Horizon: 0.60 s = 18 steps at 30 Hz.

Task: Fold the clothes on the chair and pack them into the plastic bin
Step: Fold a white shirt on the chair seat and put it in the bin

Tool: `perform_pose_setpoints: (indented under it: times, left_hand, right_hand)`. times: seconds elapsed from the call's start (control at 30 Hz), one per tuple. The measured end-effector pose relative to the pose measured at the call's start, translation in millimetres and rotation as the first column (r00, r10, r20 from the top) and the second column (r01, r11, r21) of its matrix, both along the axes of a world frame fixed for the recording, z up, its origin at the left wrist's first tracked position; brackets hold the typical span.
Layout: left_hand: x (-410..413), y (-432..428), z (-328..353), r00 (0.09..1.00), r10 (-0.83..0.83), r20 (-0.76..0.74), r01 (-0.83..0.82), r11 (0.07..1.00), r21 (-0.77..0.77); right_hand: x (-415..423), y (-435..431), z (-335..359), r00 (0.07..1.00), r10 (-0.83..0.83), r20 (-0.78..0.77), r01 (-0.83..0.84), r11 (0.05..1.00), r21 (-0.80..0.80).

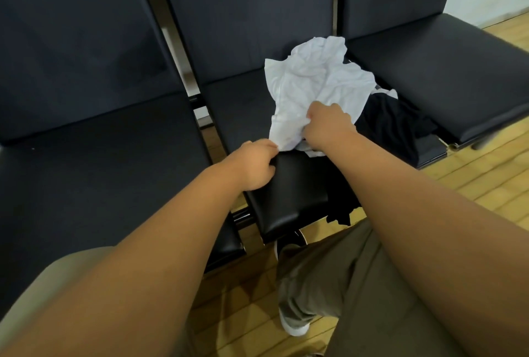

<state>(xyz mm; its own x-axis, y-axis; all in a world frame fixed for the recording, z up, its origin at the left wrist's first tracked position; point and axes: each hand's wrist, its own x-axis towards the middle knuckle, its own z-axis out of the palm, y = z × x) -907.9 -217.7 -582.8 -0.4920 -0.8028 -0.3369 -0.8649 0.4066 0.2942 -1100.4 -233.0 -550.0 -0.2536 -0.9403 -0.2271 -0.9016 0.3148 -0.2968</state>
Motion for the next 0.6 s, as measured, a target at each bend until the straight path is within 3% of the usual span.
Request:
perform_pose_setpoints:
  times: [0.1, 0.27, 0.43, 0.6]
  left_hand:
    - [3, -8, 18, 0.966, 0.164, -0.2, -0.182, 0.98, -0.078]
    - [14, -14, 41, 0.822, 0.335, -0.46, -0.413, 0.907, -0.077]
    - [22, -14, 40, 0.742, 0.379, -0.553, -0.48, 0.876, -0.044]
    - [24, -18, 43, 0.82, 0.309, -0.482, -0.425, 0.892, -0.151]
  right_hand:
    - [5, 2, 12, 0.972, 0.068, 0.223, -0.017, 0.974, -0.224]
    - [24, 1, 24, 0.931, 0.17, 0.324, -0.024, 0.912, -0.409]
    - [41, -2, 25, 0.923, 0.295, 0.246, -0.166, 0.884, -0.437]
    - [45, 0, 29, 0.878, 0.323, 0.355, -0.1, 0.847, -0.523]
